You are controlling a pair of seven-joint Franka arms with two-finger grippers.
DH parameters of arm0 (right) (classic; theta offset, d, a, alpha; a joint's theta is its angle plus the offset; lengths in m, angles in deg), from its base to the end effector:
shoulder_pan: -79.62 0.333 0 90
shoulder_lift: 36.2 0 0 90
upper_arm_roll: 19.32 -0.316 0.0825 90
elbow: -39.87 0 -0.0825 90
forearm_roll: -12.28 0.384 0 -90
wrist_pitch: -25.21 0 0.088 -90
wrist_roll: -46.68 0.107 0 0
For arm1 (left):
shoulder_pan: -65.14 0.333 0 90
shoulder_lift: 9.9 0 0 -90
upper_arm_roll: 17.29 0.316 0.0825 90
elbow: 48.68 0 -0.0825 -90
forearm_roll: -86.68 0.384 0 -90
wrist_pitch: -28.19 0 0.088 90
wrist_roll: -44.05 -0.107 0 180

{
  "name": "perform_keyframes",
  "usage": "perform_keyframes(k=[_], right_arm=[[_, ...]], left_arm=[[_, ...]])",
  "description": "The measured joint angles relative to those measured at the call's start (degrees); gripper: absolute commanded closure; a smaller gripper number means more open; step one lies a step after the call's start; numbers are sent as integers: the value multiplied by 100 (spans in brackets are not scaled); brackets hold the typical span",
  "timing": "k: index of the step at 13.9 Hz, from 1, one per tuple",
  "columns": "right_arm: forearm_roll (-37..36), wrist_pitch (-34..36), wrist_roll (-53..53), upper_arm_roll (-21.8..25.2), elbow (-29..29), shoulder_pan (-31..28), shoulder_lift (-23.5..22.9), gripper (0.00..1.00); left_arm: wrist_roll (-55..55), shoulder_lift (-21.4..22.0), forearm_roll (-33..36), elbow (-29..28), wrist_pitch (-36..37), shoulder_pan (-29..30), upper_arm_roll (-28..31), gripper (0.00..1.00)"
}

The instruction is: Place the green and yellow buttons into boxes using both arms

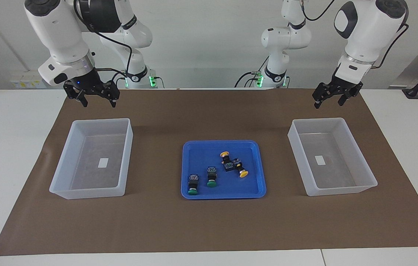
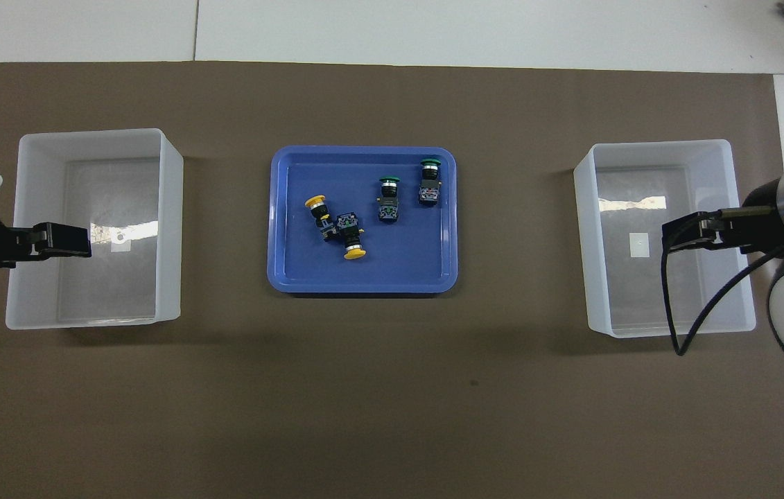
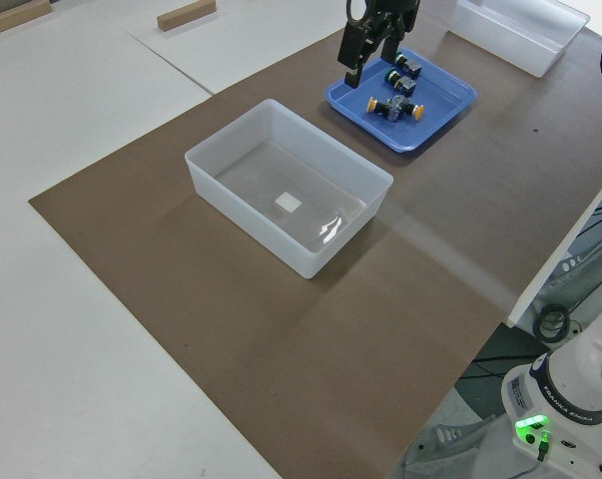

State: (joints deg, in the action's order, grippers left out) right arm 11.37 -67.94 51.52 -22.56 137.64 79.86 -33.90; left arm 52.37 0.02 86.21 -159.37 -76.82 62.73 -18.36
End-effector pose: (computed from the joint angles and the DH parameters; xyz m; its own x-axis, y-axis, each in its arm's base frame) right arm 0.5425 0.0319 0.5871 0.9990 -0.0230 -0.0389 -0.0222 -0.9995 0.0214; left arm 0.5141 -0.0325 0.5676 0.9936 0.0867 0.0724 0.0858 -0.9962 0.0155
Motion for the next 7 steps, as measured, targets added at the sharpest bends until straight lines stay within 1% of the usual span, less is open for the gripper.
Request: perform_keyframes(k=[4,5,7], right_arm=[[71,-510,104,-13,164,167,-1,0],[74,-709,241,-18,258,295,-4,0],[76,-1192,639,-27,454,631,-66,0]], left_arm=[[125,101,0,-524,-765,-59,-72,0],[294,90,0,-697,-1079,-165,-82,0],[967,-37,-1,-1015,-1773,-528,-107,0]])
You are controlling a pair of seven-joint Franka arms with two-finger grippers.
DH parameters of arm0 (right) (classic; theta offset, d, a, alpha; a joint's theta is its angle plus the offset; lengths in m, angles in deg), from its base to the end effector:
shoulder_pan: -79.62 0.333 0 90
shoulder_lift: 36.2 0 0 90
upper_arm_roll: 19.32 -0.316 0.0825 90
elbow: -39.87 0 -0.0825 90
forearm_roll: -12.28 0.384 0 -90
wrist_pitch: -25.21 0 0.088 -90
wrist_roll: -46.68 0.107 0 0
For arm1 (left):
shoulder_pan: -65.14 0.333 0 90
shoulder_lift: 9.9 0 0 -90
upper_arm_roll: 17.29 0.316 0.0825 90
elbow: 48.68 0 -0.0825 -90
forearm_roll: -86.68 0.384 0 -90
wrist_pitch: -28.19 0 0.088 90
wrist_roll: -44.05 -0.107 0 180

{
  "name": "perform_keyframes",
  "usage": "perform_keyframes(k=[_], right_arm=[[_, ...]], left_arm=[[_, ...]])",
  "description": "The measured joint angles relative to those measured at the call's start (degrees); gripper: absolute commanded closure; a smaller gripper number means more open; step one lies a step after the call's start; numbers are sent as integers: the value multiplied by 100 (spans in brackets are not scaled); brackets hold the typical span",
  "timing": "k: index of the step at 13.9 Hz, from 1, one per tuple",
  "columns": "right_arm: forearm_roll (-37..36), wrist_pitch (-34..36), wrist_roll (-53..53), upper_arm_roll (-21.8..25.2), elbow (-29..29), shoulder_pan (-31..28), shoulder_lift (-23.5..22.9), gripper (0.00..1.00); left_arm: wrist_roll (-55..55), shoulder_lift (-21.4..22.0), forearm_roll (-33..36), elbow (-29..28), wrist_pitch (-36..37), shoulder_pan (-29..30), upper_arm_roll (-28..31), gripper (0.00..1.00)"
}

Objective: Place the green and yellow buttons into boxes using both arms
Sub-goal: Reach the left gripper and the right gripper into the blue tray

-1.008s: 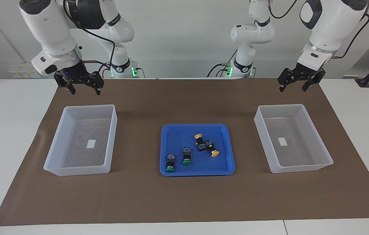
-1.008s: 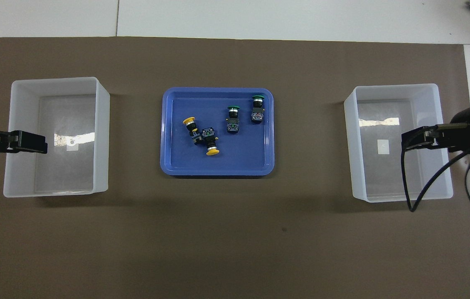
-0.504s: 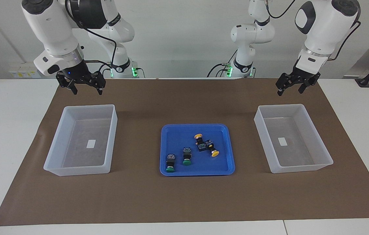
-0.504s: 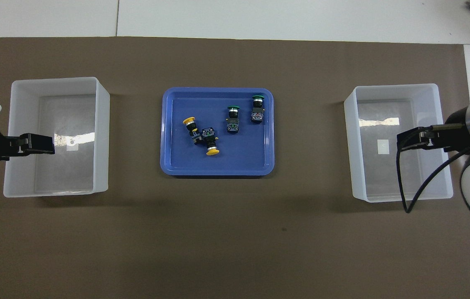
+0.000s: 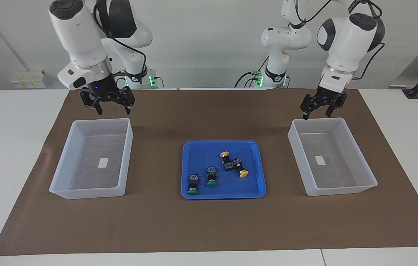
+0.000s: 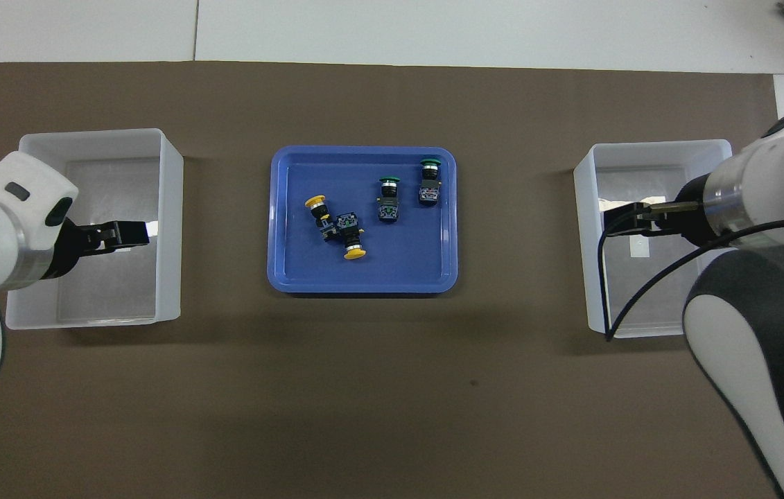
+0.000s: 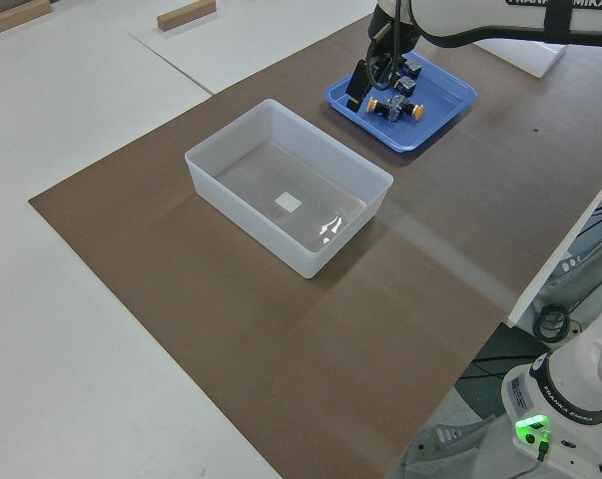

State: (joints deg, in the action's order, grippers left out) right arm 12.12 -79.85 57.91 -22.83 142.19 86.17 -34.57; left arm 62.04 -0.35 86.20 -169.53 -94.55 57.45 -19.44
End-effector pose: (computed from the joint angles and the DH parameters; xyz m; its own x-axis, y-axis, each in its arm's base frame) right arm 0.5534 0.0983 0.5610 0.9969 -0.0201 0.0756 -0.0194 -0.9998 -0.0104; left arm 0.5163 -0.0907 0.5082 0.9708 0.1487 0.1881 0.1393 -0.9883 0.0627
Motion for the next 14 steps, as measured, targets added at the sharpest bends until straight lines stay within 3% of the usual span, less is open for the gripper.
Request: perform_keyframes(k=[5,8,14], right_arm=[[0,-910,897,-16,109,667,-501,0],[0,-1405,1080,-16,107,821,-827,0],[-14,-2422,1466,-20,-450,1265,-2080,0]], left_arm=[[1375,-956,0,-124,-1493,-763,-33,0],[1958,-1157,0,-101,-1967,-879,-34,0],[2893,-1599,0,178,-2674,-1045,-32,0]])
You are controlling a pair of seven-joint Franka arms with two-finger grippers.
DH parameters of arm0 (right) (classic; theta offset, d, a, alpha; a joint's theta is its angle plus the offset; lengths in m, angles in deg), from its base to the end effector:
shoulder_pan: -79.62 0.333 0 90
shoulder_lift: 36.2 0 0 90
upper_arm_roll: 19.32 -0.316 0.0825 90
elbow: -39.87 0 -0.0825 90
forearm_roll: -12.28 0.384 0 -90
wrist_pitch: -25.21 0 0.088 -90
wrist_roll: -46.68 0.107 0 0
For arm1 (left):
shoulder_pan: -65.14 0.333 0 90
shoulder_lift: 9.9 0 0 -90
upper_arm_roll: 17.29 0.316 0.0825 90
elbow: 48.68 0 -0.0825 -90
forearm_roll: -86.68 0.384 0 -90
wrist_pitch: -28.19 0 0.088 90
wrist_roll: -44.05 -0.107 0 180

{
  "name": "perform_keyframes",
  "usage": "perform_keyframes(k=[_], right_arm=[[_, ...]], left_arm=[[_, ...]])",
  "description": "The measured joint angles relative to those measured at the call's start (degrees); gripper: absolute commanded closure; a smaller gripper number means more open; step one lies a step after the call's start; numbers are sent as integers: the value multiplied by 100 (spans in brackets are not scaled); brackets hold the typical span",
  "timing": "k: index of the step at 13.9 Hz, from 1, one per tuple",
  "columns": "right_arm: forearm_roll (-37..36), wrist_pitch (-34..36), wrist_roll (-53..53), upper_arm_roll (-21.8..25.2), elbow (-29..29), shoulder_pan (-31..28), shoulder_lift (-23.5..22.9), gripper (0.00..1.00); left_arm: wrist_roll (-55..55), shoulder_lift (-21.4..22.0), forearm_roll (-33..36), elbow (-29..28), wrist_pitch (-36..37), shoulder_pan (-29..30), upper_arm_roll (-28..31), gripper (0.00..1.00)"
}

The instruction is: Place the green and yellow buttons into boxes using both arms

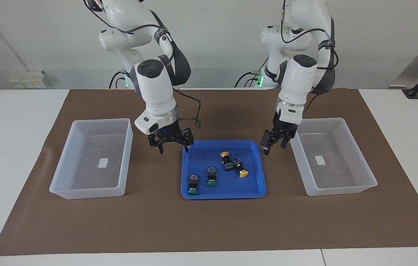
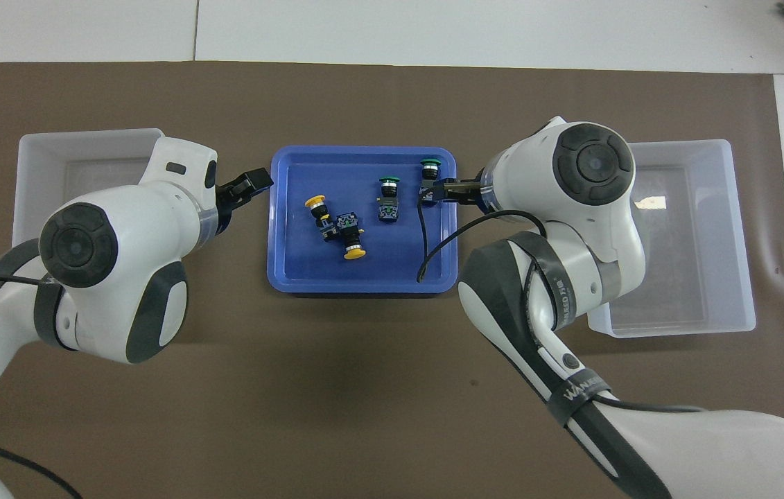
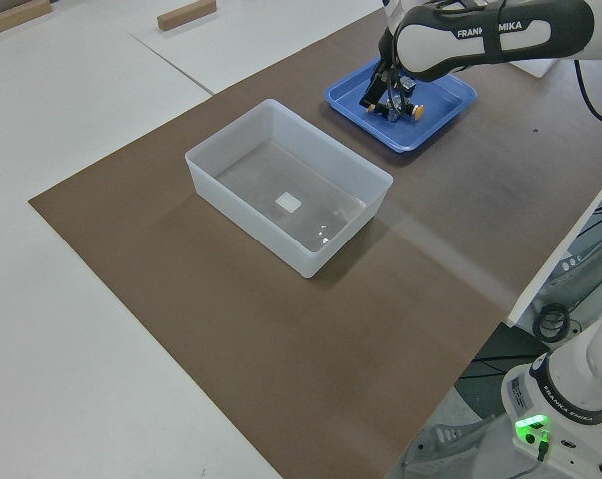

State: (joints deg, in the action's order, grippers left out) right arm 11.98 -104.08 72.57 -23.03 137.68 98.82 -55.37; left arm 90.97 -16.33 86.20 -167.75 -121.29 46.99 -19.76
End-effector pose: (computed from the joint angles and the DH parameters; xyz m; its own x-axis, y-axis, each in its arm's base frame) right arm 0.6189 0.2568 0.4183 0.9806 -0.0642 0.1851 -0.0445 -0.9931 -0.1083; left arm 0.5635 -0.2112 0.4200 0.8400 0.4711 0.2691 0.3898 -0.8690 0.3048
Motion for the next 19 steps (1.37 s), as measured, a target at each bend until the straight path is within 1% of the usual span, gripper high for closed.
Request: perform_keyframes(k=[2,3,5,7,8,11,15,17,19], right_arm=[[-68,-119,64,0,-258,26,-409,12],[-146,-170,143,1,-437,31,-665,14],[-434,-292,430,0,-829,145,-1202,23],[-706,-470,708,0,-1046,274,-1557,26],[-767,-478,754,0,-1108,301,-1637,32],[-783,-479,756,1,-1203,292,-1657,32],[-783,-596,756,1,-1228,294,-1658,32],[-787,-635,756,1,-1220,304,-1671,33],[-815,-700,756,0,-1202,338,-1710,33]], left_arm=[[373,-380,0,211,-217,-177,-2,0],[514,-555,0,321,-277,-253,-2,0],[655,-741,0,435,-314,-296,-1,0],[736,-885,0,444,-398,-299,10,0],[859,-1005,0,446,-527,-321,10,0],[1372,-1399,0,490,-918,-511,7,2],[1460,-1507,0,541,-951,-577,6,7],[1463,-1585,0,541,-950,-628,6,13],[1469,-1680,0,540,-966,-672,7,15]])
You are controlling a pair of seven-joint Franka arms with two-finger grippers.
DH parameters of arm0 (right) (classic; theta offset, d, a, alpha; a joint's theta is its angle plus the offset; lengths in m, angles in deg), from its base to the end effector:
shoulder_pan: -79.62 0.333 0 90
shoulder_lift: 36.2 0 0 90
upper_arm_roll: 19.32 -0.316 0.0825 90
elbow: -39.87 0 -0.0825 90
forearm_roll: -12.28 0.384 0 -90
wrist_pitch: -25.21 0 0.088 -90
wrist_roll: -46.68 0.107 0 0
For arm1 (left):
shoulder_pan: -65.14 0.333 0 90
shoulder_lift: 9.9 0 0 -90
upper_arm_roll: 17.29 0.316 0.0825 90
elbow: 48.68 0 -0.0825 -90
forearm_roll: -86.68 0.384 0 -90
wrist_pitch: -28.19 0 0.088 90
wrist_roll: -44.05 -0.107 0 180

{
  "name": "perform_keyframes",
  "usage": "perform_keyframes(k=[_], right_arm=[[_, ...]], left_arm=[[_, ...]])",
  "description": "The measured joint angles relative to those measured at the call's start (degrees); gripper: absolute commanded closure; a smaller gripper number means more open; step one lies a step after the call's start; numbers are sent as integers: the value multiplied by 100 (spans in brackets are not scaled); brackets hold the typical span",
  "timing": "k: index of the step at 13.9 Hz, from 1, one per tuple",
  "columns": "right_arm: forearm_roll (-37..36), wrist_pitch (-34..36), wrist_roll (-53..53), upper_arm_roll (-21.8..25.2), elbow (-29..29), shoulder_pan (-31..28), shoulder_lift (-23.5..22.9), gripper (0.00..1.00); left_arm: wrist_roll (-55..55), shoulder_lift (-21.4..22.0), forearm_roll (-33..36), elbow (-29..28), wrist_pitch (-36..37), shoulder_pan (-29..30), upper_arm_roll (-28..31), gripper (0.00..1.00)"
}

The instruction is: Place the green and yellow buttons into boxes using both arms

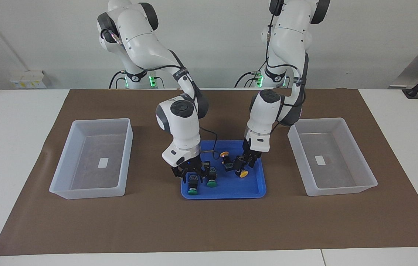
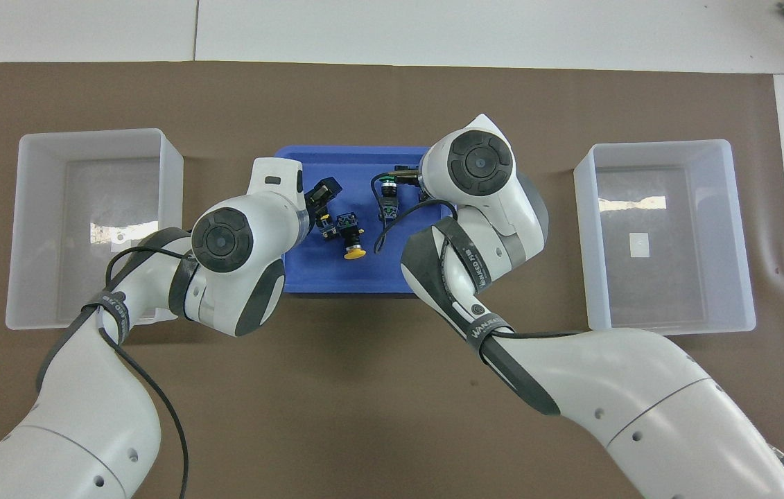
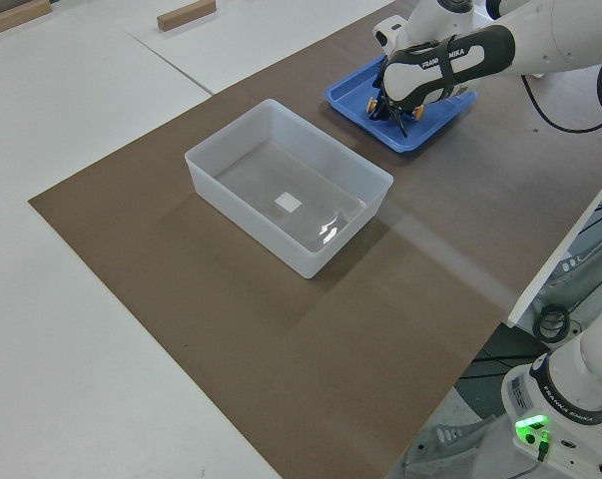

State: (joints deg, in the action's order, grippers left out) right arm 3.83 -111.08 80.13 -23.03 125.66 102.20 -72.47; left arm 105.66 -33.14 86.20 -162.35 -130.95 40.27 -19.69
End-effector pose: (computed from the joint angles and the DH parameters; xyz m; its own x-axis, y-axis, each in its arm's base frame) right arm 0.6629 0.3159 0.3237 0.9663 -0.0548 0.2514 -0.0404 -0.9972 -0.0622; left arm 0.5743 -0.2937 0.3012 0.7904 0.5912 0.1604 0.5169 -0.7841 0.3435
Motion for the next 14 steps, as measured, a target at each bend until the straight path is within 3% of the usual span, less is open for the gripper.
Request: perform_keyframes(k=[2,3,5,6,8,9,12,14], right_arm=[[-8,-125,0,0,47,11,-38,38],[-10,-200,0,0,96,11,-48,45],[-13,-269,0,0,175,11,-54,48],[-13,-284,0,0,208,12,-55,56],[-14,-366,0,1,266,11,-55,95],[-14,-391,0,1,274,11,-55,100],[-14,-408,0,1,255,19,-27,100],[-14,-351,0,13,230,-24,133,100]], left_arm=[[9,-71,0,0,-50,-24,4,16],[9,-76,0,1,-57,-24,9,17],[9,-75,0,1,-58,-38,10,19],[9,-76,0,1,-61,-45,10,23],[9,-76,0,1,-62,-48,10,41],[9,-76,0,0,-61,-49,9,49],[10,-77,0,0,-61,-50,16,77],[10,-77,0,0,-62,-49,25,90]])
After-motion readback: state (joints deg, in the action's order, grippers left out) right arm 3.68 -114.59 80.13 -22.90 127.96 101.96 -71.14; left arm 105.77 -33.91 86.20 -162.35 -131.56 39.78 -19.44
